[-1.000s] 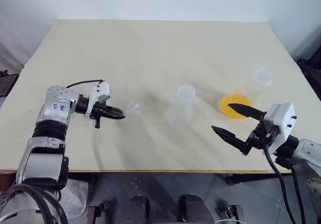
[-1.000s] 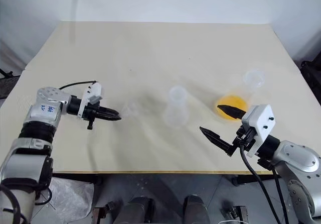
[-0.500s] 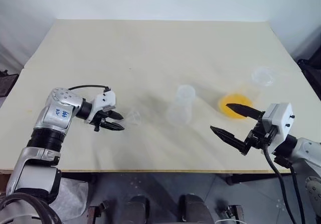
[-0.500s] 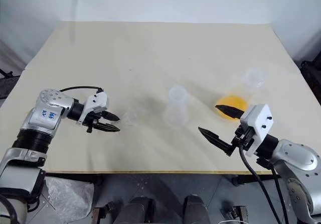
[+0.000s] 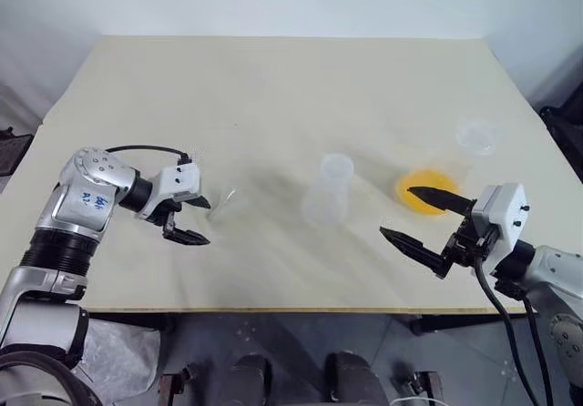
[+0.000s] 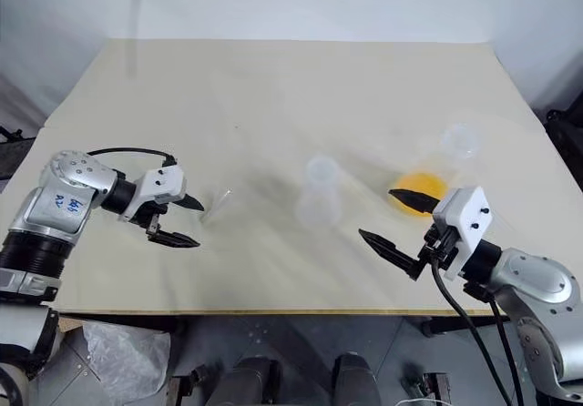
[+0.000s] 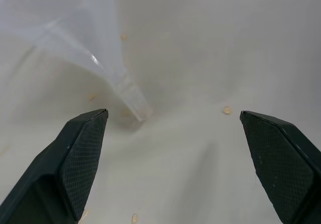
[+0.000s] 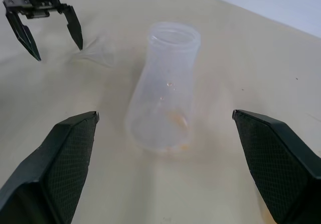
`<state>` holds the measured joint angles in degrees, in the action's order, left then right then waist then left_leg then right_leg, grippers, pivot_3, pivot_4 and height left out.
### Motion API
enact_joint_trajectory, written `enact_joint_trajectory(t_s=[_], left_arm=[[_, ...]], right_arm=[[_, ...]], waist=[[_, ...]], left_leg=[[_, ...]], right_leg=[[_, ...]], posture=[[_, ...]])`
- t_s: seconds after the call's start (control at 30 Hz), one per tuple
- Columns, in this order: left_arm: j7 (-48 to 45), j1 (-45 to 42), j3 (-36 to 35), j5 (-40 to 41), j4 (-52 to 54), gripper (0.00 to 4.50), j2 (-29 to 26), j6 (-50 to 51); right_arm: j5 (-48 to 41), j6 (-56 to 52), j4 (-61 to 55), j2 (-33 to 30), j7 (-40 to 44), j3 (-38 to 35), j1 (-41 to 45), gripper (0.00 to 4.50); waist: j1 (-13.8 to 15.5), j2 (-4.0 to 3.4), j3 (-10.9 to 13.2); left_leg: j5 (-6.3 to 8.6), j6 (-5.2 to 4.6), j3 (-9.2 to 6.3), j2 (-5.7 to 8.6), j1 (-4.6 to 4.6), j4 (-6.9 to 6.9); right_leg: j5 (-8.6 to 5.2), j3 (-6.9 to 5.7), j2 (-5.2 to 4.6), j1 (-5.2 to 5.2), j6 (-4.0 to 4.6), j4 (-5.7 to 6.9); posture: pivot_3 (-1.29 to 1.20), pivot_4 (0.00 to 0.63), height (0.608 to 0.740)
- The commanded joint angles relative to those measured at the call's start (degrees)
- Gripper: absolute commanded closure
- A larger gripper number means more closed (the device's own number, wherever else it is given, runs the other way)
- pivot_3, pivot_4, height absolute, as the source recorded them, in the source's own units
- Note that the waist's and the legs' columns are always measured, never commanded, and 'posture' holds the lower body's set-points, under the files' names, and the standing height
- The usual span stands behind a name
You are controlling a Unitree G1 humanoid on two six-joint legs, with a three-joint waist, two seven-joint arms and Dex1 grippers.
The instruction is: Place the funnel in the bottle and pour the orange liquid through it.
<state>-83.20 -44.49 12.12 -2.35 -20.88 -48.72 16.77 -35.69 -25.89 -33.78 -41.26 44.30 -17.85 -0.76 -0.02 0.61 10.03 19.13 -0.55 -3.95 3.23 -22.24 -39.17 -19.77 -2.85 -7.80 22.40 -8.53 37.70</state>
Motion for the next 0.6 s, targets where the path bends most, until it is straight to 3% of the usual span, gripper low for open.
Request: enact_joint_trajectory(t_s=[0.03,0.37,0.6], left_arm=[[1.06,-1.65,-0.17,0.25,2.16,0.02,-0.01,3.27],[5.4,-2.94,1.85,-0.49,7.51,0.02,1.15,19.34],[12.99,-7.45,7.74,-5.27,9.63,0.02,3.3,38.85]], right_arm=[[-0.33,1.2,-1.2,0.21,-0.21,-0.32,0.29,0.0],[-0.3,1.27,-2.02,0.31,-0.62,-0.94,-1.14,0.0],[-0.08,1.46,-1.93,0.29,-0.88,-0.85,-1.21,0.0]], waist=[[0.01,0.0,0.0],[-0.07,0.0,0.0],[-0.04,0.01,0.0]], left_leg=[[0.0,0.0,-0.01,0.01,0.0,0.0],[0.0,0.0,-0.01,0.0,0.0,0.0],[0.0,0.0,-0.02,0.04,-0.01,-0.01]], right_leg=[[0.0,0.0,0.0,-0.01,0.0,0.0],[0.0,0.02,0.01,0.0,0.0,0.01],[0.0,0.05,0.01,0.0,0.0,0.01]], posture=[[0.0,0.15,0.74],[0.0,0.15,0.74],[0.0,0.15,0.74]])
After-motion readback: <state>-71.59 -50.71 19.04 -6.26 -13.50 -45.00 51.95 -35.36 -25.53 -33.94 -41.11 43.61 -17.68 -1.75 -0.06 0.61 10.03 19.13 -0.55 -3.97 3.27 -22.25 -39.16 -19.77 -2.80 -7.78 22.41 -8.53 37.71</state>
